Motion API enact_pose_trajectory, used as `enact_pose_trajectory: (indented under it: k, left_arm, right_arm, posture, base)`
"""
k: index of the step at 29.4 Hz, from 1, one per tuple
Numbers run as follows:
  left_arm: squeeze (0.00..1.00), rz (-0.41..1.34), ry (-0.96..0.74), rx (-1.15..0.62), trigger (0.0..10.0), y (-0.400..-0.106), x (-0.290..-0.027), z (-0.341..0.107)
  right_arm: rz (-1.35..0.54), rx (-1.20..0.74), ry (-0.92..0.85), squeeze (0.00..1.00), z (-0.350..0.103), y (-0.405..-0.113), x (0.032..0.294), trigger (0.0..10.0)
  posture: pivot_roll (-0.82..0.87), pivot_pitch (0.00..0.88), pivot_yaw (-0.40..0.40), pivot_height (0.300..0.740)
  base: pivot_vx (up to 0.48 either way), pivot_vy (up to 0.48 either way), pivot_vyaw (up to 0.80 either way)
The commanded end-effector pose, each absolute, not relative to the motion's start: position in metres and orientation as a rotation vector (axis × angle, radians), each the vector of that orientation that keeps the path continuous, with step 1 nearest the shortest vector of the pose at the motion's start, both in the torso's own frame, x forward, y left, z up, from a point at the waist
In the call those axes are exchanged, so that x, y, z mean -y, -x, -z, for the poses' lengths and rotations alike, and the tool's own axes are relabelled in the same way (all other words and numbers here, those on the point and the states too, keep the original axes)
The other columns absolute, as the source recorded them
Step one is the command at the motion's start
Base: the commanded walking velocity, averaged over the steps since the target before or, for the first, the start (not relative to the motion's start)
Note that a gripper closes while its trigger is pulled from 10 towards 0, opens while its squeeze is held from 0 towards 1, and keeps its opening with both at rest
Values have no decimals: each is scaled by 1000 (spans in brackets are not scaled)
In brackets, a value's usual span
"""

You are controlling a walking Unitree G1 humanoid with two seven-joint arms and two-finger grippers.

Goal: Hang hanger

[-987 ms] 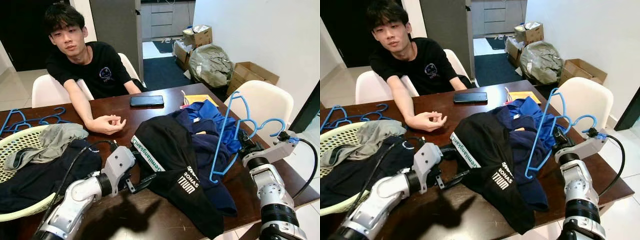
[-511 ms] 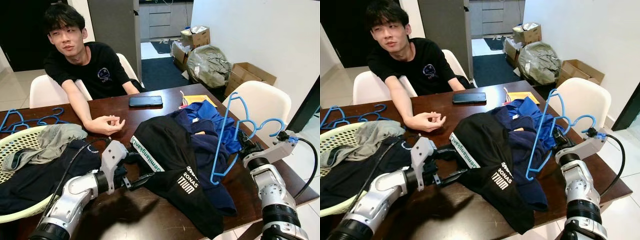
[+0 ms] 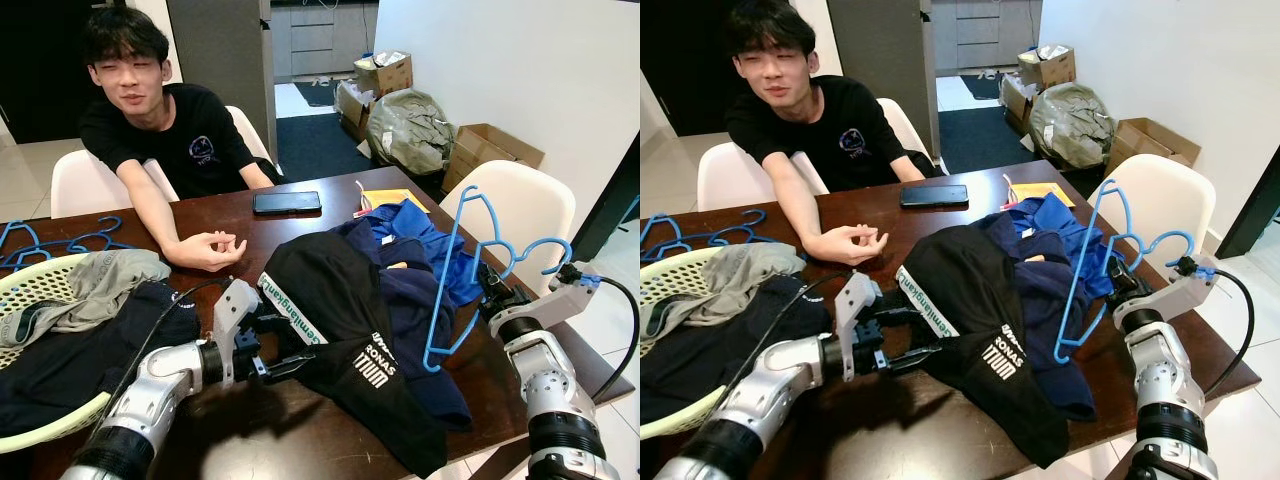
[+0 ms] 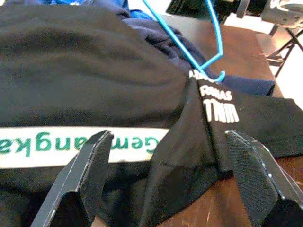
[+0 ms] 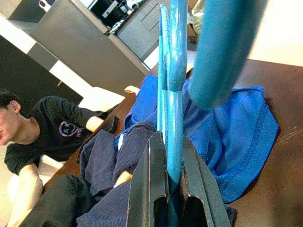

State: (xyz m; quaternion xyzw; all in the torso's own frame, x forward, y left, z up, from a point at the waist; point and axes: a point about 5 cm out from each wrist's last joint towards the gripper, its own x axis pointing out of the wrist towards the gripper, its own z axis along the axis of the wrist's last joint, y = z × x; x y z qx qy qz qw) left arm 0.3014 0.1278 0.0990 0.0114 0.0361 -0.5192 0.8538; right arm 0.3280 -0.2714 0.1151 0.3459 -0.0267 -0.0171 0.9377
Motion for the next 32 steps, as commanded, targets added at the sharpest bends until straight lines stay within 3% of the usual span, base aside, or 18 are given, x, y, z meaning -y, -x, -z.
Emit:
enact_pose_trajectory:
  k: [1, 7, 12, 30, 31, 32]
  left_arm:
    - [0, 1093, -21, -92, 10000, -303, -128, -98]
    - [0, 1107, -24, -145, 10000, -304, -115, -91]
    - [0, 1076, -92, -244, 10000, -309, -116, -83]
    - [0, 1103, -124, -328, 10000, -308, -114, -73]
    - [0, 1108, -128, -333, 3098, -307, -114, -72]
    - [0, 1108, -128, -333, 3098, -307, -114, -72]
  right_arm:
    - [36, 50, -700, 0, -116, -327, 272, 10000]
    - [31, 48, -705, 0, -115, -327, 269, 10000]
    - [32, 51, -714, 0, -114, -324, 268, 10000]
    - [21, 42, -726, 0, -114, -323, 262, 10000]
    - [20, 41, -727, 0, -114, -323, 261, 10000]
    - [20, 41, -727, 0, -114, -323, 261, 10000]
  posture:
    - [-68, 0, -22, 740]
    - [-67, 0, -19, 740]
    - [-71, 6, -12, 740]
    - [-72, 15, -16, 740]
    - [-70, 14, -16, 740]
    - [-70, 14, -16, 740]
  base:
    - [0, 0, 0]
    - [0, 0, 0]
    - [0, 0, 0]
    - [0, 0, 0]
    - [0, 0, 0]
    - [0, 0, 0]
